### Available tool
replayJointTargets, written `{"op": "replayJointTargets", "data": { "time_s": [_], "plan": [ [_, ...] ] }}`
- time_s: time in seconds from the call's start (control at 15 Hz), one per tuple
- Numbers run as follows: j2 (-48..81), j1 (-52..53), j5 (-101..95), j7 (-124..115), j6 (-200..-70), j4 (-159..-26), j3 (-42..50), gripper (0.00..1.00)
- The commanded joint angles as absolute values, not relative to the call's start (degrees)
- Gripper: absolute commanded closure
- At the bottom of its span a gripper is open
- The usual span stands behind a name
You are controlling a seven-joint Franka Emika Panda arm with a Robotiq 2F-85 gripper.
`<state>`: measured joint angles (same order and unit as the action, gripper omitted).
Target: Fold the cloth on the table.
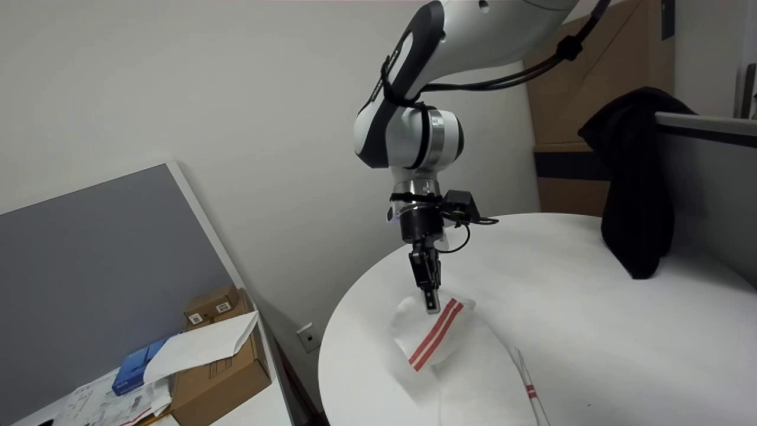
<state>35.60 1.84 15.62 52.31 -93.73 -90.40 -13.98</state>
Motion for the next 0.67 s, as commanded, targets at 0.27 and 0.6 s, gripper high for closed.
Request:
{"op": "replayJointTargets", "data": {
  "time_s": [0.27, 0.6],
  "plan": [
    [28.9, 1.5, 13.7, 58.6, -90.3, -102.1, -12.7, 0.98],
    [28.8, 2.4, 12.3, 57.6, -96.6, -104.1, -11.9, 0.98]
  ]
}}
